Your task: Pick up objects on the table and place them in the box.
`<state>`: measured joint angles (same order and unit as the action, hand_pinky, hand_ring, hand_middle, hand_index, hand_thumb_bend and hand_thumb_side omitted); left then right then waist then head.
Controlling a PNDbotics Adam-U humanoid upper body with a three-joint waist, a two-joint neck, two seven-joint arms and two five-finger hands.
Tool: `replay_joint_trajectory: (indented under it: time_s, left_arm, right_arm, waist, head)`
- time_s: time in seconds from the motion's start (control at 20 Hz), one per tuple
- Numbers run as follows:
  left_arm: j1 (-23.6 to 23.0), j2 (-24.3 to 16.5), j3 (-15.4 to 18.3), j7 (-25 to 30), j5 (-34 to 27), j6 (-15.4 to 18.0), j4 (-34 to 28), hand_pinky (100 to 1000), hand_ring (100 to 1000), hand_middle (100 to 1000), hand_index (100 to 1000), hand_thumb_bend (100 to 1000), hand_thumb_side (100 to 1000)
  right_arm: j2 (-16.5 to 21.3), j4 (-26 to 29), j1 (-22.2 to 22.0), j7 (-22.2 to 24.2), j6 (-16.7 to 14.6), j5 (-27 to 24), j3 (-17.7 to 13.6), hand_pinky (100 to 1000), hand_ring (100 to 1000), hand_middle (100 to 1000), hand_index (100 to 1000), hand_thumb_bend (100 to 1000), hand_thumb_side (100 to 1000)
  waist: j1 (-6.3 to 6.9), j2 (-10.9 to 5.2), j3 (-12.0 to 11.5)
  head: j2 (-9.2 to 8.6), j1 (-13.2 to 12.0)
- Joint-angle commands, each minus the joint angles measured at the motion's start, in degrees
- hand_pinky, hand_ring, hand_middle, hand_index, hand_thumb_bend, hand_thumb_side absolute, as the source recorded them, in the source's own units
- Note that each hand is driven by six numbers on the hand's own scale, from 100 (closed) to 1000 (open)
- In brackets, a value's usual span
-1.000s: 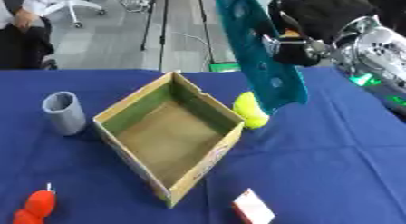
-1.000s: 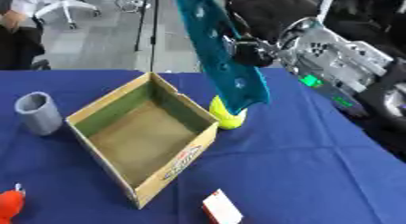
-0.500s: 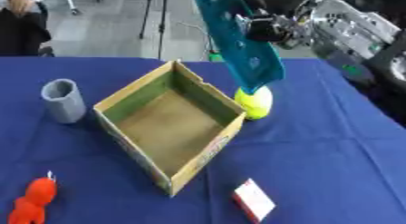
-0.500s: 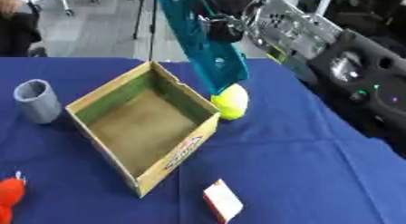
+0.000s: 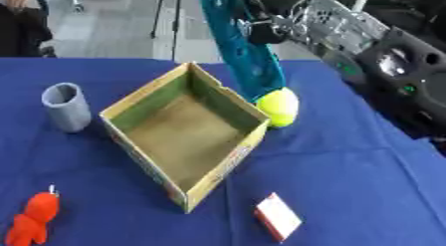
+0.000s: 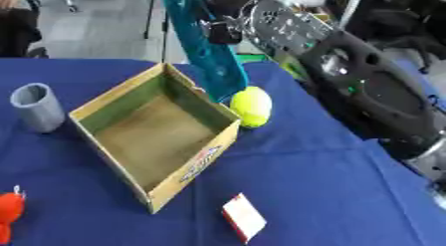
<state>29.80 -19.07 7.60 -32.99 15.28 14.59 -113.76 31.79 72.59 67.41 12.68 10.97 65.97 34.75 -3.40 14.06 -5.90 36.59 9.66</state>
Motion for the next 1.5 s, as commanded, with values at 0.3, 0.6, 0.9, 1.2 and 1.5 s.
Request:
replay_joint_trajectory:
  time_s: [0.3,0.6,0.9,1.2,1.5]
  left_arm:
    - [1.9,0.1,0.0,0.1,-0.5,0.3,-0.8,892,953,966,968,100,967]
    - [2.8,0.4,0.0,0.0,-0.7,0.5,-0.8,892,953,966,968,100,970]
    - [3.3,0.6,0.2,-0.4,-0.7,0.7,-0.8,892,955,963,968,100,968]
    - [3.3,0.5,0.5,-0.9,-0.4,0.7,-0.8,892,955,963,965,100,971]
    - [3.0,0.3,0.4,-0.9,-0.4,0.5,-0.8,892,954,963,964,100,970]
  right_arm:
    - [-2.7,-6.6,2.0,-3.5,-0.7,1.8,-3.1,776,635,206,375,100,474]
    - [-4.4,-10.8,1.6,-5.9,-1.5,2.6,-4.6,776,630,204,373,100,479]
    - [-5.8,-15.0,0.6,-8.4,-3.3,3.8,-5.2,779,656,229,389,100,496]
    - [-6.0,-16.2,0.5,-6.2,-7.4,4.5,-5.2,808,785,383,518,243,752]
    - [-5.2,-13.6,1.7,-2.4,-8.6,2.5,-5.6,819,811,430,553,291,835]
  waist:
    - [0.21,0.4,-1.6]
    - [0.07,1.37,-2.9]
    - [-0.01,2.15,-4.0]
    - [-0.01,2.13,-3.8]
    - [0.02,1.62,-3.1]
  head:
    - [-2.25,1.8]
    - [-3.1,2.9]
    - [-4.28,3.6]
    - [-4.02,3.3]
    - [-3.09,2.9]
